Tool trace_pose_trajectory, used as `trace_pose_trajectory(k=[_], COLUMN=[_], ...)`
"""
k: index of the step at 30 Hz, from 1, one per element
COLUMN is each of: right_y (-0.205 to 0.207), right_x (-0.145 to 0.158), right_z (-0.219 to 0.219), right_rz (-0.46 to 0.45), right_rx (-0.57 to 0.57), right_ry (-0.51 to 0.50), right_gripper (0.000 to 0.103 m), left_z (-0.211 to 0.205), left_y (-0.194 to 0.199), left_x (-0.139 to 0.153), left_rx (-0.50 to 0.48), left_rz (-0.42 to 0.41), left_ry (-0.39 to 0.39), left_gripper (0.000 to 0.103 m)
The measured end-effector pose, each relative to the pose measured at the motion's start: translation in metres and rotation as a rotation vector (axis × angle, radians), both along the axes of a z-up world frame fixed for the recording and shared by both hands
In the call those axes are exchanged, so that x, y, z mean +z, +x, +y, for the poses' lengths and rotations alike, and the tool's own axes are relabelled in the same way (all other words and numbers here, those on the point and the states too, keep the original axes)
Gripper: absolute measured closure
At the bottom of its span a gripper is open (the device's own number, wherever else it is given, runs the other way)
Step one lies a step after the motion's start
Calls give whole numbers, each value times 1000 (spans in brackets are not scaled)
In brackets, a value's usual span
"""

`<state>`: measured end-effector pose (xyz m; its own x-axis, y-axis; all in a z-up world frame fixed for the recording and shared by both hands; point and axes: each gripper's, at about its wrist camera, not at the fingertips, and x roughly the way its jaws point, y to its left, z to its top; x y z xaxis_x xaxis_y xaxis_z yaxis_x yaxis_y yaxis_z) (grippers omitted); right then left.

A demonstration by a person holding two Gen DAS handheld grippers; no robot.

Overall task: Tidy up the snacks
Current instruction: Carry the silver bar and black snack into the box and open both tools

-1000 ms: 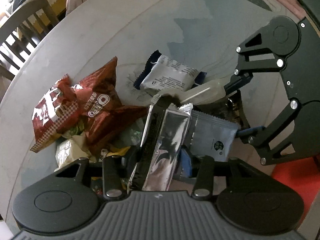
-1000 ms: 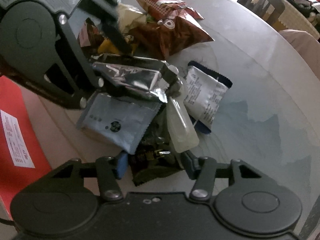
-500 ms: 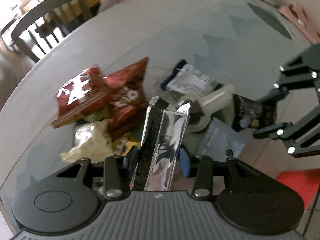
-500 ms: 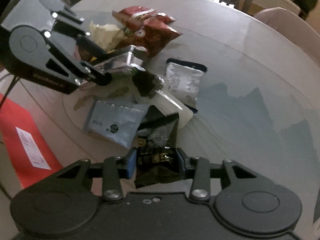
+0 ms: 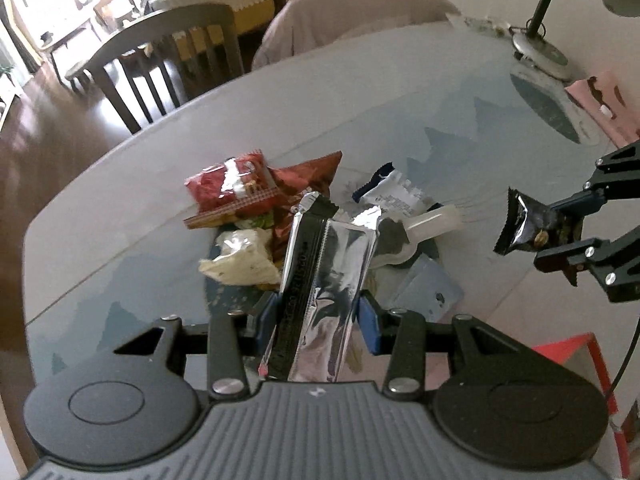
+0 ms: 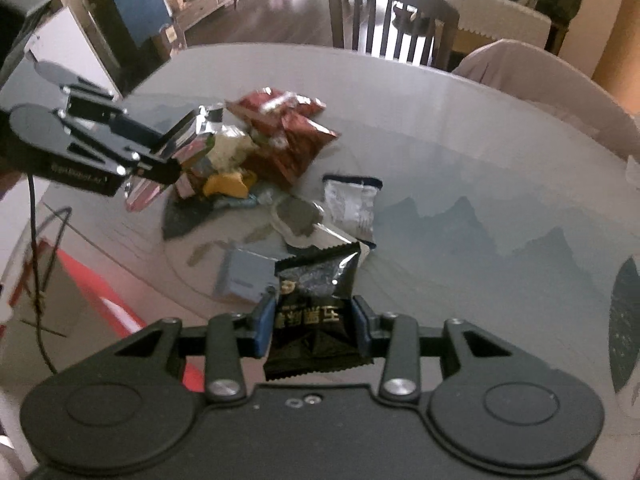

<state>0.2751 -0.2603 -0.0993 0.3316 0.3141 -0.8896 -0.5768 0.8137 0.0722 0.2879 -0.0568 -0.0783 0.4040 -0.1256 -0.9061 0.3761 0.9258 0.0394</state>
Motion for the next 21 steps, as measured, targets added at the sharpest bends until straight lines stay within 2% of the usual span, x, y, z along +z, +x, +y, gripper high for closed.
trace_pose_trajectory(k=[7,14,21], right_y=[-35,-77,-119], right_x=[40,67,84], right_z=[4,10,17], right_rz=[-43,-74,-78], right_rx=[-18,-37,-30], right_ry=[30,55,80], right_gripper=[64,64,64], left_z=[8,16,25], left_y=[-50,-99,-147], left_x=[42,78,97], left_rx=[11,42,42], left_rz=[-58,-95,-65], left_ry=[1,-4,-30], left_gripper=[61,61,61])
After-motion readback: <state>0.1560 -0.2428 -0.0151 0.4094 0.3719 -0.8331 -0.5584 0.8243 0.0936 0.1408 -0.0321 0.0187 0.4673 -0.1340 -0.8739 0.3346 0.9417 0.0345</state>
